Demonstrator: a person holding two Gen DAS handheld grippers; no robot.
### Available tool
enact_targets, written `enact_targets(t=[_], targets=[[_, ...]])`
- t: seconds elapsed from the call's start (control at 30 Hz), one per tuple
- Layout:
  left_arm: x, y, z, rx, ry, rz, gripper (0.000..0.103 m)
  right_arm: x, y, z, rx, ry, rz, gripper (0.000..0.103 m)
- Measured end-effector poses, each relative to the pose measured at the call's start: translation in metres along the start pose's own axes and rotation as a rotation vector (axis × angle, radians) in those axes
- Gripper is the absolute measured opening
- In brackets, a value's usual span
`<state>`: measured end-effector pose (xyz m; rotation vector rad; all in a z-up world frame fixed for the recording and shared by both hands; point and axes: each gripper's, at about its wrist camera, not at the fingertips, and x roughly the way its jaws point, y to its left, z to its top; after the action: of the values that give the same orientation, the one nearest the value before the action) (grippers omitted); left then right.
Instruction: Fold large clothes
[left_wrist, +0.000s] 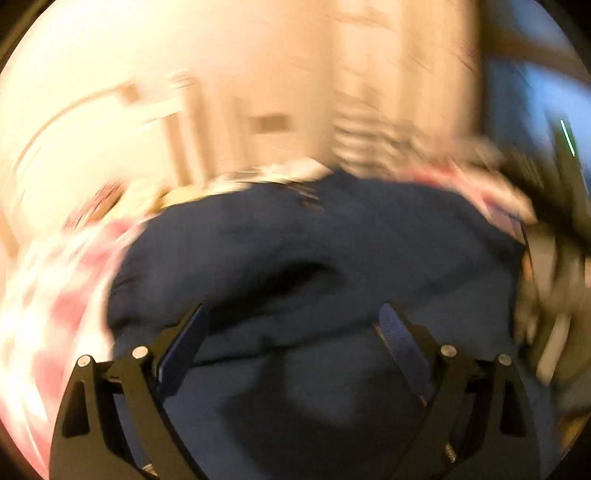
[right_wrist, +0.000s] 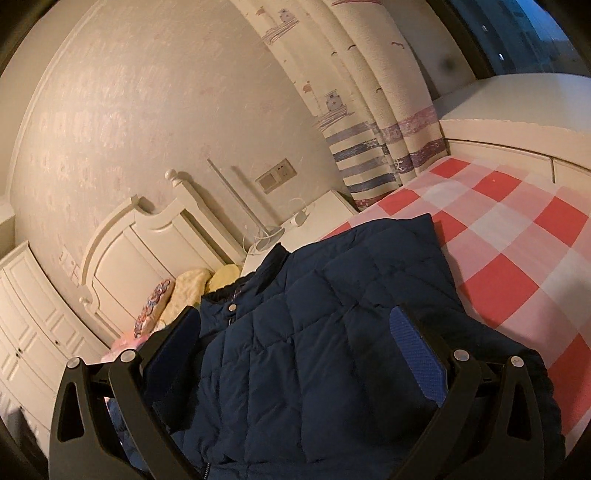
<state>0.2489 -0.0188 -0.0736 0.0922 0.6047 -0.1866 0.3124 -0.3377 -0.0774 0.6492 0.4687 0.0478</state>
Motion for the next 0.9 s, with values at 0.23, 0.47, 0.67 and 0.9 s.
enact_targets(t=[0.23,0.47,0.67,0.9], targets=[[0.018,0.114,-0.024,-0.419,0.137,0.131,0.047,0.006,0.008,-0.004,-0.050,0.022,-0.021,0.098],[0.034,0.122,-0.030,-0.430,0.211,0.159,0.050,0.010,0.027,-0.010,-0.161,0.037,-0.043,0.098],[0.035,0.123,-0.034,-0.446,0.206,0.147,0.053,-0.002,0.129,-0.054,-0.648,0.025,0.120,0.098],[0.035,0.127,-0.034,-0.478,0.197,0.120,0.054,0.040,0.225,-0.140,-1.215,0.228,0.114,0.098]])
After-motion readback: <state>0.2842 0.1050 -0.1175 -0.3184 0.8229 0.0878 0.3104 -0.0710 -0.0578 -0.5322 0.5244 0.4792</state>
